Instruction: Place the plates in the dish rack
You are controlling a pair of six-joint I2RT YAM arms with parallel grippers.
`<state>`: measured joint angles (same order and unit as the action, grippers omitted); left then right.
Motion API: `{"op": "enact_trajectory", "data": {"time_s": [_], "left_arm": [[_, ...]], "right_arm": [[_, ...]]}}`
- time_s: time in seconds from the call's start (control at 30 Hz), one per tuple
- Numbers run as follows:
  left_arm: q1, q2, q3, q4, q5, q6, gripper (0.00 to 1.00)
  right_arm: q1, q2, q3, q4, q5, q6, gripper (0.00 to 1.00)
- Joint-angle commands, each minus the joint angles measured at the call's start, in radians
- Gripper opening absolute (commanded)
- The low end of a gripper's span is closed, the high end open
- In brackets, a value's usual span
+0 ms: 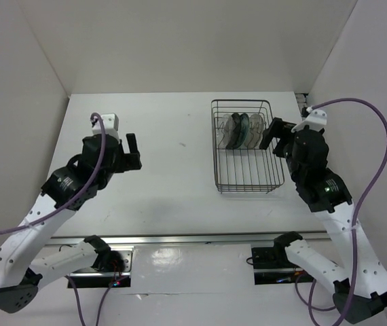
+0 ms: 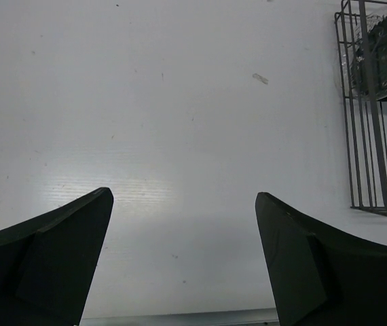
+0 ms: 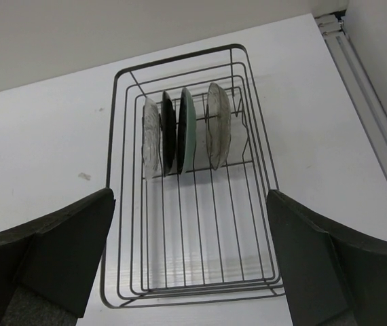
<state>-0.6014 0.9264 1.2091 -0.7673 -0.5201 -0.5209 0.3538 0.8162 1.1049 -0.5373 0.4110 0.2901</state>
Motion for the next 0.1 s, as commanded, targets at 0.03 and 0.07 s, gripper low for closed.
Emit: {"op": "enact_trajectory", "data": {"time_s": [0.03, 0.07], "left_arm": [[0.0, -0.008, -0.013, 0.054, -0.032, 0.018, 1.0], [0.0, -0.017, -0.013, 0.054, -0.032, 0.018, 1.0]], "right_arm": [[0.036, 0.014, 0.015, -0.009, 0.06, -0.012, 1.0], [0.048, 0.023, 0.015, -0.018, 0.06, -0.022, 1.0]]}}
